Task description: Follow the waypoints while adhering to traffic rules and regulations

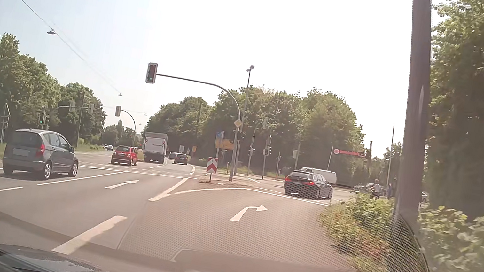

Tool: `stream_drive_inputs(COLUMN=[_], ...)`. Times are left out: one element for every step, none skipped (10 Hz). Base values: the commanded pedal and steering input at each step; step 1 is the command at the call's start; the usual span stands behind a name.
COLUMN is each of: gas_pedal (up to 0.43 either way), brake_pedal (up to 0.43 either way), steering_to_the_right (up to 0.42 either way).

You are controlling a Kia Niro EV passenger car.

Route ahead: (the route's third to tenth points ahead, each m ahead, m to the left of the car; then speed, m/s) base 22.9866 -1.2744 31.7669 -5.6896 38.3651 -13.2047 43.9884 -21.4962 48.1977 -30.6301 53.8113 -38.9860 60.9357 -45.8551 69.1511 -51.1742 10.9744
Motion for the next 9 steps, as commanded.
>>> stream_drive_inputs(gas_pedal=[0.000,0.000,0.000,0.000,0.000,0.000,0.000,0.000,0.000], brake_pedal=[0.152,0.159,0.165,0.171,0.183,0.201,0.226,0.232,0.232], steering_to_the_right=[-0.003,0.001,0.007,0.015,0.024,0.034,0.043,0.051,0.058])
